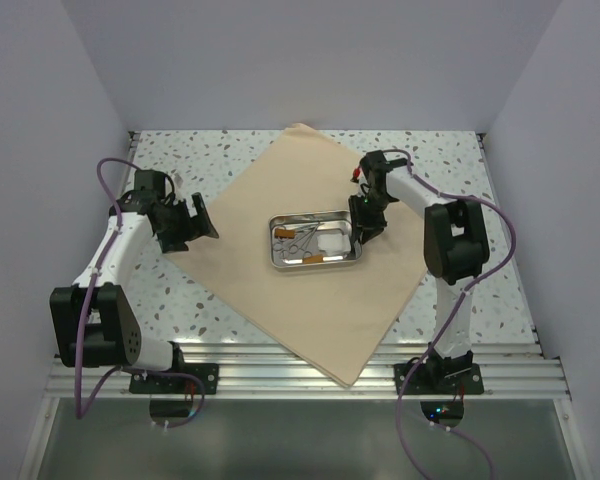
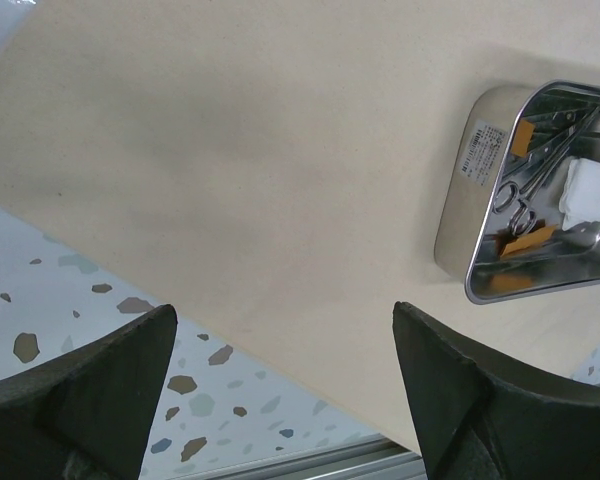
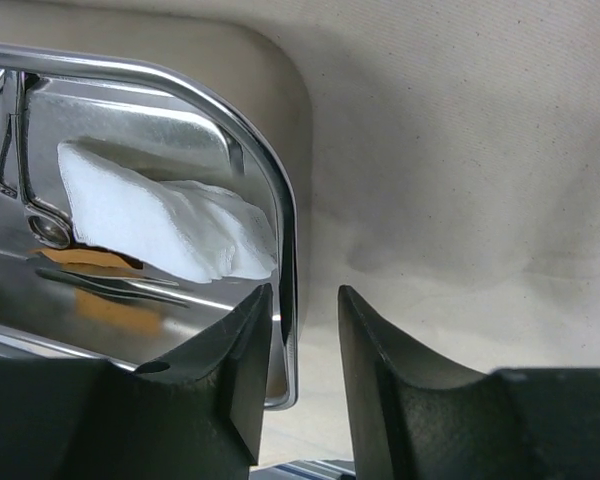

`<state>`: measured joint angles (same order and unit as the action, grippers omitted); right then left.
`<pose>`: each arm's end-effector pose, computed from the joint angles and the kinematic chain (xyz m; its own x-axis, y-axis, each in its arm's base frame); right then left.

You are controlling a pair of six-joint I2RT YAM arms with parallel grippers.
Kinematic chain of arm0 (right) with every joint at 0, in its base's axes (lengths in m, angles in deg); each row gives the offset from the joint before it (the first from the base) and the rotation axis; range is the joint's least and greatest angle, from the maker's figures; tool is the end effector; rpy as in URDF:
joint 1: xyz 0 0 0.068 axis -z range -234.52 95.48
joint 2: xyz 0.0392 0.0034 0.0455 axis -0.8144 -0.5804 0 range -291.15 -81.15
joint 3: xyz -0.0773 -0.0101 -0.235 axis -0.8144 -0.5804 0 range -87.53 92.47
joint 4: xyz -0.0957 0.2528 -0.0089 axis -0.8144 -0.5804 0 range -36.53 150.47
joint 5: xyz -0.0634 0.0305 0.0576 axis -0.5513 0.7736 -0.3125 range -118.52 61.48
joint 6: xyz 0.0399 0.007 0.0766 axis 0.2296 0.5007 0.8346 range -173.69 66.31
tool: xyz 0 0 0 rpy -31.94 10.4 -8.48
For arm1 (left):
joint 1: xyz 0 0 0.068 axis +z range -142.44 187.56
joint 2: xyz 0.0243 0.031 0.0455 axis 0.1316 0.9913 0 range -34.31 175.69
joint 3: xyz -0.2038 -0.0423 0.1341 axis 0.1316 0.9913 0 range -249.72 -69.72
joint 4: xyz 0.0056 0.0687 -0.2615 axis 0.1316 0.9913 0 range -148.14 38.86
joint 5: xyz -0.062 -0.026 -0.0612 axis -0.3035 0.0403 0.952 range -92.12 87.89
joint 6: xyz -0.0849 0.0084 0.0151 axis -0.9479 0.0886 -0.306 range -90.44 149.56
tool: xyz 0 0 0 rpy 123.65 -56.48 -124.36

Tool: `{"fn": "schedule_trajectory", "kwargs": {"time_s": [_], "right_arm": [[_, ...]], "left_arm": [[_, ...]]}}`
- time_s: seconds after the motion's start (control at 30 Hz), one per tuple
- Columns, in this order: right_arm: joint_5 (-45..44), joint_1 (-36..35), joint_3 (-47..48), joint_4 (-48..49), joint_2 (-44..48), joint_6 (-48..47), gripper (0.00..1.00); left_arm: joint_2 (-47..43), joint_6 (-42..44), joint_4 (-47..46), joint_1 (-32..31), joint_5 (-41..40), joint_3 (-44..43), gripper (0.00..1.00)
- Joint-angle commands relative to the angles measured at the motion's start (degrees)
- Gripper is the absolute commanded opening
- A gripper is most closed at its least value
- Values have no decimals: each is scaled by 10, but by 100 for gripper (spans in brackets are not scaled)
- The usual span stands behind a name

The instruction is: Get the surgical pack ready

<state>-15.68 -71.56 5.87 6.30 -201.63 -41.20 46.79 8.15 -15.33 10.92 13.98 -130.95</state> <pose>0.3940 0.1385 0.1091 -0.9914 -0.0832 -0.1010 -0.1060 0.9631 0.2474 0.3115 -0.0029 0.1873 -0.8516 -0.4012 -0.3374 -0.2578 0.8809 -0.3969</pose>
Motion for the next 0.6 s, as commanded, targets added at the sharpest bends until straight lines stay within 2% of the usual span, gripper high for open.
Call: {"fn": "schedule_trajectory", "kwargs": {"time_s": [0.0,0.33,0.57], "right_arm": [[9,-4,-1,3,14,-10,35],[9,-4,-6,-1,21,-13,31],[3,-4,-6,-1,22,-17,32]], "left_arm": [[-3,1,-18,2,10,-12,93],[-3,-2,-22,2,15,-7,93],[-8,-2,-24,2,17,-3,93]]}}
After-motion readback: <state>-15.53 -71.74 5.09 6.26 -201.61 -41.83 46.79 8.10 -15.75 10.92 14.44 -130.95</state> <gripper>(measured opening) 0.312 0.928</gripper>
